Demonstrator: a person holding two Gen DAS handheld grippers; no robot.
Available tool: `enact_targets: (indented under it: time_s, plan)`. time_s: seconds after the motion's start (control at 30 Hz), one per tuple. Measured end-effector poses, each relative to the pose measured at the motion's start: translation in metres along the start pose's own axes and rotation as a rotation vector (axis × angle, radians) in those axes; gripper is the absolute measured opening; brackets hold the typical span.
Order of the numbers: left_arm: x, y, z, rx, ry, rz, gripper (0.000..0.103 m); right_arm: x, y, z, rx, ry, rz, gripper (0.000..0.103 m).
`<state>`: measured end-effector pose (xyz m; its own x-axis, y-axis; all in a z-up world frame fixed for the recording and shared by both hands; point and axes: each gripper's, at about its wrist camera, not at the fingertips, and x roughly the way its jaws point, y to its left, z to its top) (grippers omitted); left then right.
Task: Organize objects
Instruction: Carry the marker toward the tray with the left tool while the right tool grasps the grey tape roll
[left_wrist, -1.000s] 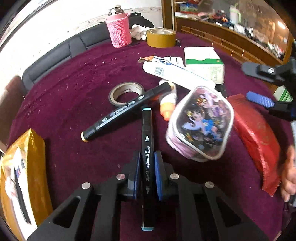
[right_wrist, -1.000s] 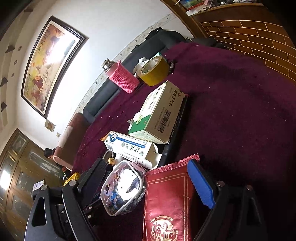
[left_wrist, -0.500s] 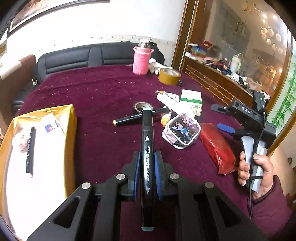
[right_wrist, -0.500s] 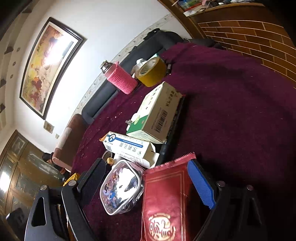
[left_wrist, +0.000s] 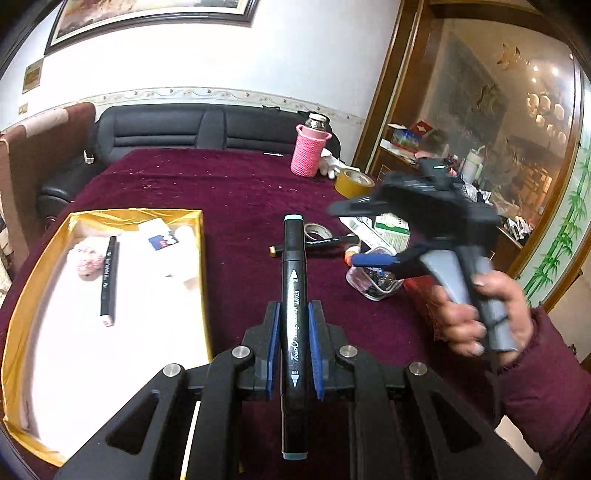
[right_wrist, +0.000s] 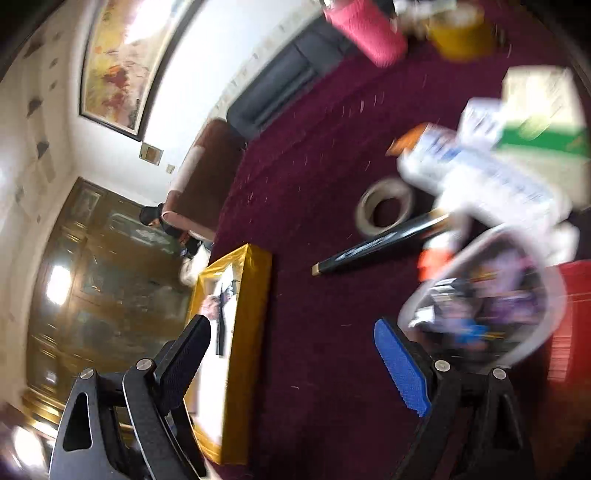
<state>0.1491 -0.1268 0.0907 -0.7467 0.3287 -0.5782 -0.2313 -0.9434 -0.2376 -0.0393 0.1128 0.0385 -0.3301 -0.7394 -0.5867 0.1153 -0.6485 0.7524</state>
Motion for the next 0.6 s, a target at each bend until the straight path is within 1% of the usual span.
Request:
enact_targets:
  time_s: [0.03, 0.07, 0.1, 0.13, 0.17, 0.27, 0.3, 0.33, 0.37, 0.4, 0.43, 0.47, 0.53, 0.6]
  plan:
    - [-0.003, 0.004, -0.001, -0.004, -0.004, -0.001, 0.014, 0.01, 0.002, 0.003, -0.01, 0.008, -0.049, 0.094]
    - [-0.005, 0.008, -0.003, -0.004, -0.006, 0.0, 0.014, 0.019, 0.007, 0.006, -0.031, 0.012, -0.118, 0.094]
    - [-0.007, 0.01, -0.004, -0.004, -0.008, 0.001, 0.014, 0.023, 0.012, 0.008, -0.054, 0.007, -0.153, 0.092]
    - [-0.01, 0.013, -0.005, -0.002, -0.012, 0.001, 0.014, 0.024, 0.02, 0.01, -0.096, -0.007, -0.183, 0.092]
    - [-0.011, 0.016, -0.006, -0.001, -0.015, 0.001, 0.014, 0.023, 0.035, 0.013, -0.168, -0.033, -0.23, 0.092]
    - [-0.014, 0.025, -0.007, -0.01, -0.022, -0.006, 0.014, 0.026, 0.061, 0.024, -0.326, -0.085, -0.371, 0.092]
    - [-0.014, 0.027, -0.008, -0.017, -0.024, -0.009, 0.014, 0.036, 0.067, 0.031, -0.379, -0.072, -0.438, 0.092]
    - [-0.014, 0.031, -0.007, -0.027, -0.027, -0.013, 0.014, 0.045, 0.068, 0.036, -0.396, -0.05, -0.477, 0.092]
    - [-0.015, 0.033, -0.008, -0.035, -0.029, -0.015, 0.014, 0.058, 0.064, 0.044, -0.398, -0.019, -0.533, 0.09]
    - [-0.015, 0.035, -0.008, -0.041, -0.031, -0.016, 0.014, 0.066, 0.059, 0.048, -0.394, -0.004, -0.567, 0.086]
    - [-0.016, 0.038, -0.008, -0.047, -0.032, -0.015, 0.014, 0.076, 0.055, 0.053, -0.392, 0.019, -0.601, 0.072]
    - [-0.018, 0.039, -0.01, -0.052, -0.034, -0.013, 0.014, 0.083, 0.05, 0.056, -0.391, 0.044, -0.62, 0.055]
    - [-0.019, 0.044, -0.011, -0.06, -0.033, -0.007, 0.014, 0.098, 0.04, 0.061, -0.387, 0.076, -0.669, 0.049]
    - [-0.02, 0.048, -0.012, -0.066, -0.031, -0.001, 0.014, 0.107, 0.03, 0.064, -0.39, 0.08, -0.715, 0.042]
